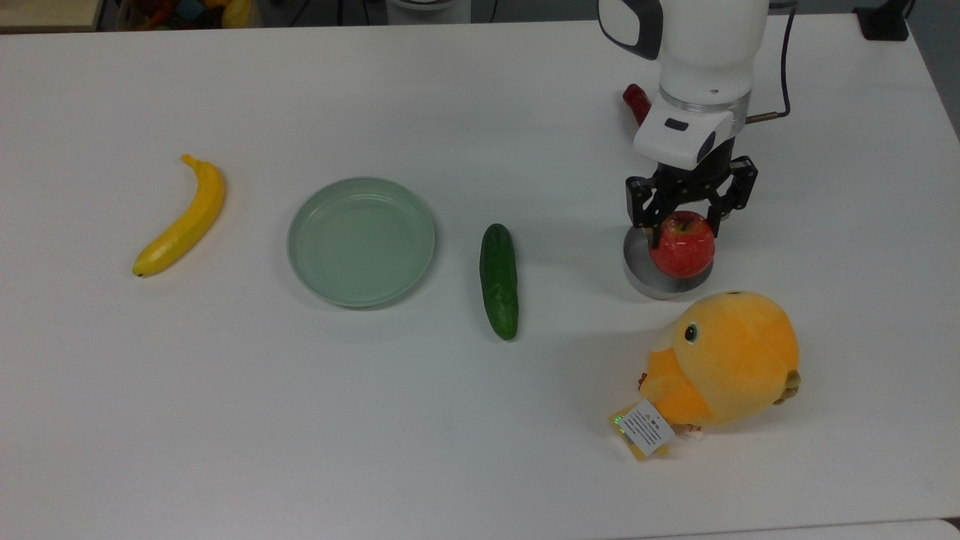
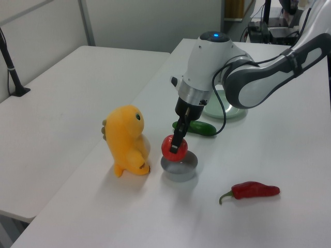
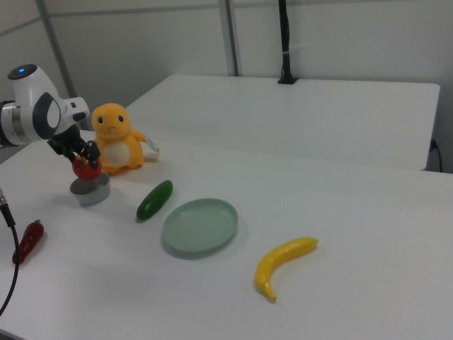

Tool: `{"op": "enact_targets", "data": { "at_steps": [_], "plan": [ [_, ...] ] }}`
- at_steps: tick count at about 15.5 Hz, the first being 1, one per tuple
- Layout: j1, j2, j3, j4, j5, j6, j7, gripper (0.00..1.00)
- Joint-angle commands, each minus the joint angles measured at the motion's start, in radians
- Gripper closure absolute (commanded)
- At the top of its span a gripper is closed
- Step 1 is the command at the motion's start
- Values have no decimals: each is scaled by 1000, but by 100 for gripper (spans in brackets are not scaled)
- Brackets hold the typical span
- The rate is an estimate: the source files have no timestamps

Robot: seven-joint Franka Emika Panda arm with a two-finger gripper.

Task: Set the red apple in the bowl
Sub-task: 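Open the gripper to release the apple into the bowl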

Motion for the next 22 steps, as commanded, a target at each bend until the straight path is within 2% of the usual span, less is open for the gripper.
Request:
{"op": "enact_targets", "data": {
  "at_steps": [1,2,8,11,13,16,19,22],
  "plan": [
    [4,15,13,18,6,13,33,5],
    [8,15,13,16,0,12,36,1],
    [10,9,13,10,-7,7,38,0],
    [-1,-34,13,-16,-4,-7,45,0],
    [-13,-109,13,-62,1,-90,53,0],
    [-44,-210,11,-80,1,-325,27,0],
    [-94,-351,10,-165,0,-433,-33,0],
    [-156,-500,2,-270,-7,-499,-157,0]
  ]
}}
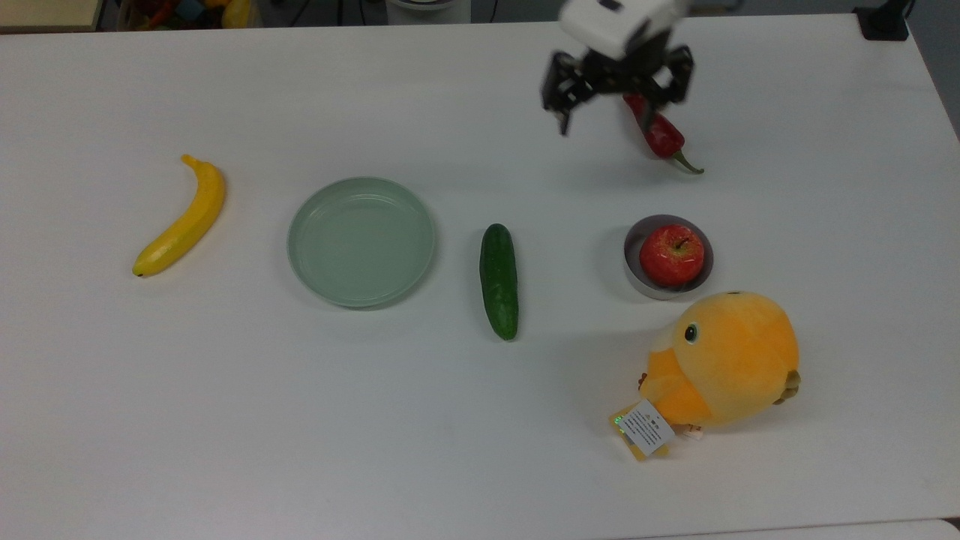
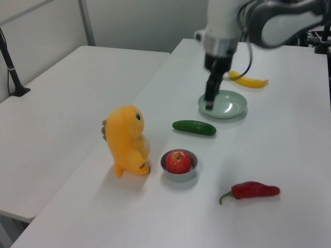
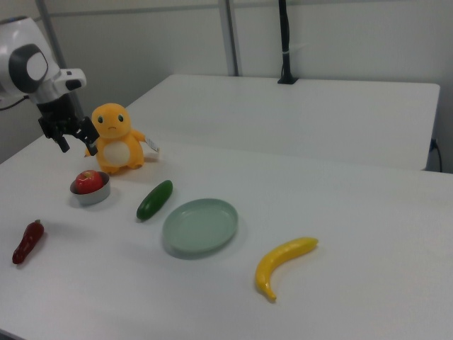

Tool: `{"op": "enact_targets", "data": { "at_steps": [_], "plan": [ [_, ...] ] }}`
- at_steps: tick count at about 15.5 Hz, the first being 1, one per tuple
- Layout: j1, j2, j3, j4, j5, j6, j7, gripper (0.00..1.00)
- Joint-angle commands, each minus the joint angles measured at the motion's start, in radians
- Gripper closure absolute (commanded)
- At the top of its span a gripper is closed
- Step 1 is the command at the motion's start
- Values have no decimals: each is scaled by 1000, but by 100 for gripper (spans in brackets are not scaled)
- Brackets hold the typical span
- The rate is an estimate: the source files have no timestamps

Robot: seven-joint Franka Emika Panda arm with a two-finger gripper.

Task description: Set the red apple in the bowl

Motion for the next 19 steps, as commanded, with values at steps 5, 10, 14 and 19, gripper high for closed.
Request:
{"op": "enact_targets", "data": {
  "at_steps": [5,10,14,19],
  "plan": [
    [-185,-279,-8,-224,16,-28,-133,0],
    [-263,-299,-22,-222,17,-35,-141,0],
    [-271,-292,-25,-220,20,-57,-136,0],
    [-264,-267,-25,-201,22,-66,-143,0]
  ]
}}
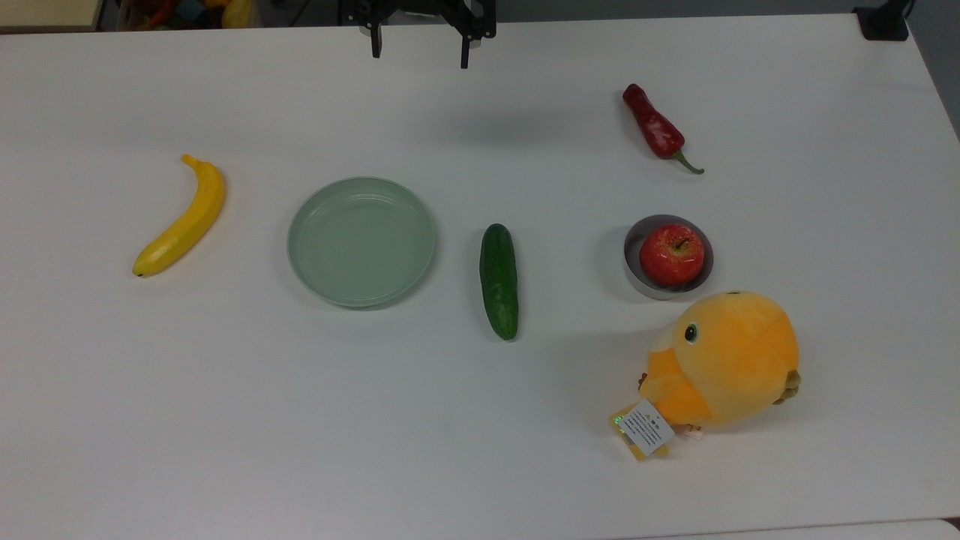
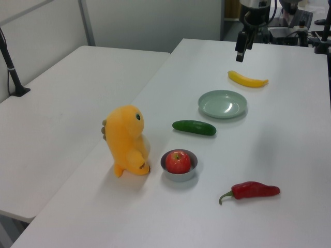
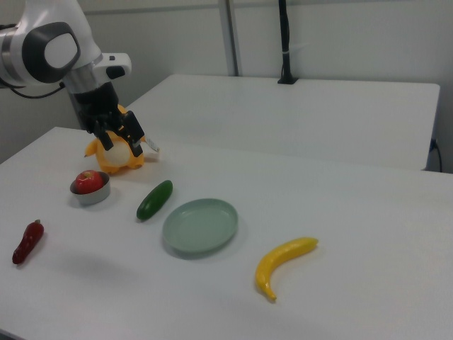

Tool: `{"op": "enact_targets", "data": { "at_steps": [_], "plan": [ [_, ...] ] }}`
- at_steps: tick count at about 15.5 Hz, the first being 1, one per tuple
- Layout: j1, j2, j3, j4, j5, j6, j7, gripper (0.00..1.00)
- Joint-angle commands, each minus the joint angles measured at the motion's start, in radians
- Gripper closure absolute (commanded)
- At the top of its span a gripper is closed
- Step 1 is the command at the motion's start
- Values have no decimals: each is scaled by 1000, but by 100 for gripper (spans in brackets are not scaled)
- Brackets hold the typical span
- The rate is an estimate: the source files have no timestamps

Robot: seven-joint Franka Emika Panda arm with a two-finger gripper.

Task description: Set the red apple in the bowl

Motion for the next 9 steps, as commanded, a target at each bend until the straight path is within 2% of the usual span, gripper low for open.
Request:
{"op": "enact_targets", "data": {
  "at_steps": [1,3,5,9],
  "plan": [
    [11,-7,-5,2,19,-21,-21,0],
    [13,-5,-17,3,61,-10,-19,0],
    [19,-13,-53,11,118,-10,-25,0],
    [30,-11,-61,11,117,-7,-30,0]
  ]
}}
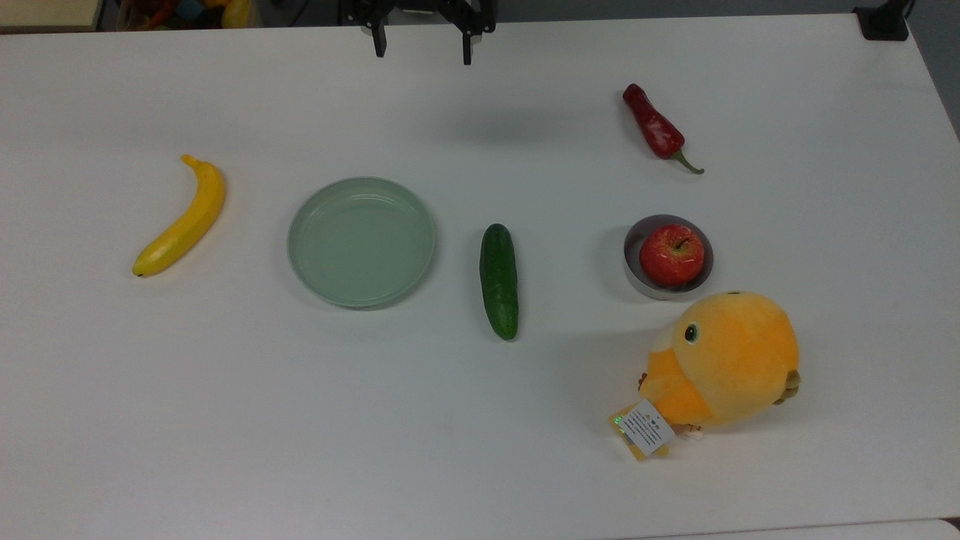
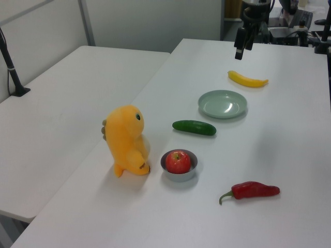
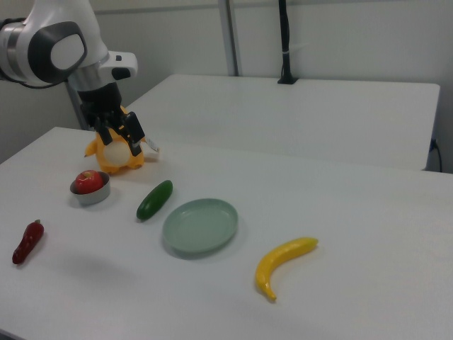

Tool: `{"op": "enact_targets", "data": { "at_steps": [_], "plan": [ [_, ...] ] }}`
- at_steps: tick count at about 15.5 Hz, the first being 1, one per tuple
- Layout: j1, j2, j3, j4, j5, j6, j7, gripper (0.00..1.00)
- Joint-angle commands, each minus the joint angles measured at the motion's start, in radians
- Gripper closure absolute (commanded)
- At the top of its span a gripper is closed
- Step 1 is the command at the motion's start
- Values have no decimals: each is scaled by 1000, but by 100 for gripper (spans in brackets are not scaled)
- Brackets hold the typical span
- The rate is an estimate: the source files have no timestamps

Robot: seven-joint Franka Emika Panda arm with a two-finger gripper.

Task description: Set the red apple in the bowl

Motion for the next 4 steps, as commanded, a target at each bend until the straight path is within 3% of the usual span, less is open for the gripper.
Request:
{"op": "enact_targets", "data": {
  "at_steps": [1,4],
  "plan": [
    [26,-8,-23,1,12,-6,-32,0],
    [26,-3,-23,1,9,-7,-52,0]
  ]
}}
